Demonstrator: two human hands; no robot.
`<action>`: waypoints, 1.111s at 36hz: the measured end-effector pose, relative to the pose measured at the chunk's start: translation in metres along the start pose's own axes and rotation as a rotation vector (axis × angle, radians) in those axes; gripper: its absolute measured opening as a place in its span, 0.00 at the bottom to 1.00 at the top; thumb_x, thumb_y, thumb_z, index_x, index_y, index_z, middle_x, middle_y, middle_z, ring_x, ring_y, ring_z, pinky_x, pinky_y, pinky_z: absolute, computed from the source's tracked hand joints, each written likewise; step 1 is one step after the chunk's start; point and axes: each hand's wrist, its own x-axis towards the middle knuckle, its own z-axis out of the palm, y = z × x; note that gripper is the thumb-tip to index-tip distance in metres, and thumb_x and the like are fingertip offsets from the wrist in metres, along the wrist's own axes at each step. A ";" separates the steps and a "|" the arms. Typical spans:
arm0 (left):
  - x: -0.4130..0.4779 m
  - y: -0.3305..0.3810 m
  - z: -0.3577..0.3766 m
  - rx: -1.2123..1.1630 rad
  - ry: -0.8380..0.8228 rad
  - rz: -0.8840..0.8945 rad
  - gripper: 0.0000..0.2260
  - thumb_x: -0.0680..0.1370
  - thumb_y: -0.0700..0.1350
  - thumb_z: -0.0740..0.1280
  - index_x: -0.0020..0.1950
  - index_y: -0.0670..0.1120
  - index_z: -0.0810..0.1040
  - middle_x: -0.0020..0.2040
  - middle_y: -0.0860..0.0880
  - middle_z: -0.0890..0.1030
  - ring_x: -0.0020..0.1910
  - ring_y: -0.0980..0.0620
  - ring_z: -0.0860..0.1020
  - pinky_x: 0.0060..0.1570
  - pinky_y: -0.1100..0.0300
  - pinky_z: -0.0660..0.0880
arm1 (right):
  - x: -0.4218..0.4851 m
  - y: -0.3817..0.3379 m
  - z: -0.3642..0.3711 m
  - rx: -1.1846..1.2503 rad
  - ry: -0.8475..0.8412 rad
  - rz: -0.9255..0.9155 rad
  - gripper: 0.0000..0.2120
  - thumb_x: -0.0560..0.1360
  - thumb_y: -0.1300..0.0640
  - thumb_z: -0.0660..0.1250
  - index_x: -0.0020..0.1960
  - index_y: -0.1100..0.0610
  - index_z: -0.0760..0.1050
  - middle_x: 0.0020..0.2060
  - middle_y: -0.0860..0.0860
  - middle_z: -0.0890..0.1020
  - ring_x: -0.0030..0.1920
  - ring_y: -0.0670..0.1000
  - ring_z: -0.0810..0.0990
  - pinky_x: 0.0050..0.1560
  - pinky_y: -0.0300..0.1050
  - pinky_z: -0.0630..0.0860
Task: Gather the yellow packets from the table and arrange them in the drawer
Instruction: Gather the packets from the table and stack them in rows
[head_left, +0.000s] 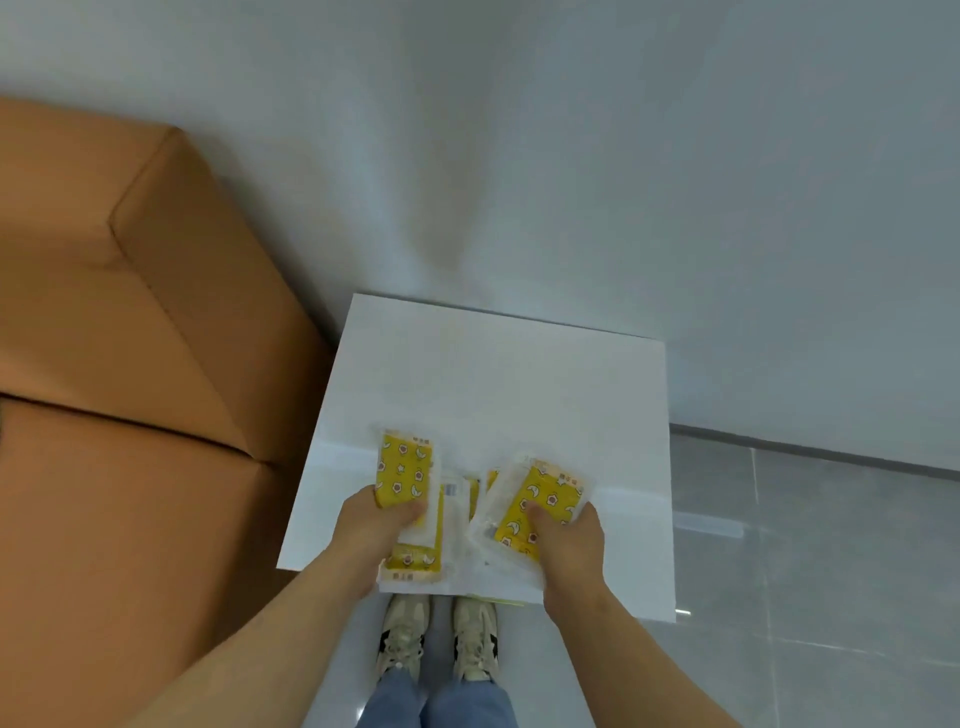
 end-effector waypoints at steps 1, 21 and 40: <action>0.005 -0.006 0.003 0.019 0.024 0.006 0.06 0.75 0.36 0.69 0.43 0.46 0.75 0.46 0.44 0.79 0.47 0.43 0.78 0.46 0.52 0.77 | 0.003 0.007 -0.001 0.007 0.006 0.030 0.08 0.74 0.65 0.67 0.50 0.56 0.71 0.45 0.53 0.79 0.41 0.52 0.79 0.40 0.43 0.76; 0.026 -0.013 0.024 0.053 -0.079 -0.019 0.10 0.75 0.39 0.70 0.55 0.43 0.76 0.52 0.42 0.81 0.49 0.43 0.80 0.51 0.45 0.78 | 0.024 0.035 0.019 0.086 -0.174 0.275 0.12 0.74 0.66 0.68 0.57 0.61 0.72 0.51 0.60 0.81 0.48 0.59 0.81 0.49 0.56 0.79; -0.130 0.083 0.000 -0.404 -0.141 0.367 0.09 0.77 0.37 0.65 0.56 0.46 0.76 0.50 0.45 0.81 0.46 0.44 0.80 0.44 0.49 0.77 | -0.100 -0.081 -0.014 0.342 -0.328 -0.136 0.13 0.75 0.63 0.67 0.59 0.55 0.75 0.51 0.56 0.83 0.49 0.57 0.82 0.52 0.58 0.79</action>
